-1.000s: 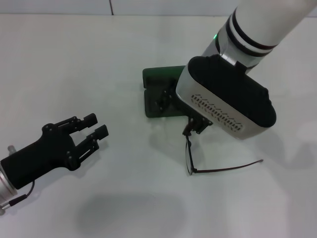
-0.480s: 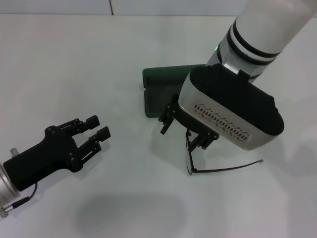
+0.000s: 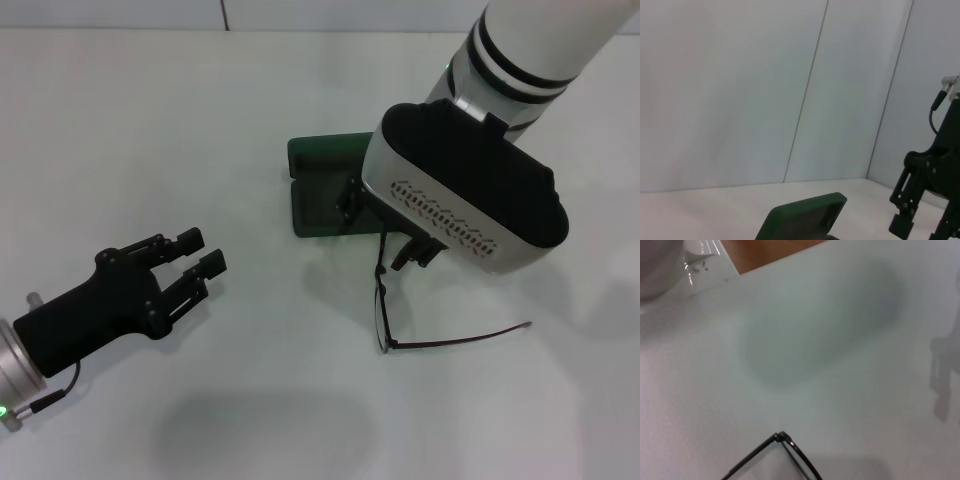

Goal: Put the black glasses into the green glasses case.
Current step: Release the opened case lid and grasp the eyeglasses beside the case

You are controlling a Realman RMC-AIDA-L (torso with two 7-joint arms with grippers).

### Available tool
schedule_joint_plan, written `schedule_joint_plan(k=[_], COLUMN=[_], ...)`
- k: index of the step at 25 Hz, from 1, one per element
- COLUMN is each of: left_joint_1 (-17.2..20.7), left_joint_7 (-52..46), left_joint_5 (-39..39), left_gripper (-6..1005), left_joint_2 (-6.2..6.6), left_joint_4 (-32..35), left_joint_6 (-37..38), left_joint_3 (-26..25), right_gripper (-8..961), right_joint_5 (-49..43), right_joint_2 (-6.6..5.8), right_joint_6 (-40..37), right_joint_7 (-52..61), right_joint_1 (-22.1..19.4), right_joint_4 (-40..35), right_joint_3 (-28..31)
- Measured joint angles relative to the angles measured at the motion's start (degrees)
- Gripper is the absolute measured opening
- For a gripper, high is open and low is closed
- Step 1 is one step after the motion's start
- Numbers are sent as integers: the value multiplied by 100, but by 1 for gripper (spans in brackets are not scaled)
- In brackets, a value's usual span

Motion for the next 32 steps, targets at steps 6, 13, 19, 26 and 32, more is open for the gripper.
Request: schedule_joint_plan(k=[6,13,19,26,32], left_joint_1=[-70,-160,-287,-351,-350], left_joint_7=[16,44,232,328,424], left_joint_5=[-2,-6,-6,-6,-3], left_gripper=[406,407,407,407,407], left_joint_2=[-8,-12,-18,-28,-28], left_joint_4=[-28,-67,-340,-455,-590], left_joint_6=[-9,-149,-155,-156,-156], left_joint_3=[-1,-9,-9,-8,-8], right_gripper=[598,597,596,594,593], right_joint_5=[7,-4,71,271,342], right_joint_2=[-2,-17,-43,-42,-15], right_joint_6=[-90,-150,-86,33,126], right_joint_7=[58,141,66,-20,-44], right_joint_1=[8,7,32,118,207], right_joint_4=[21,103,373,618,801], right_joint_3=[-64,-131,-195,-443,-603])
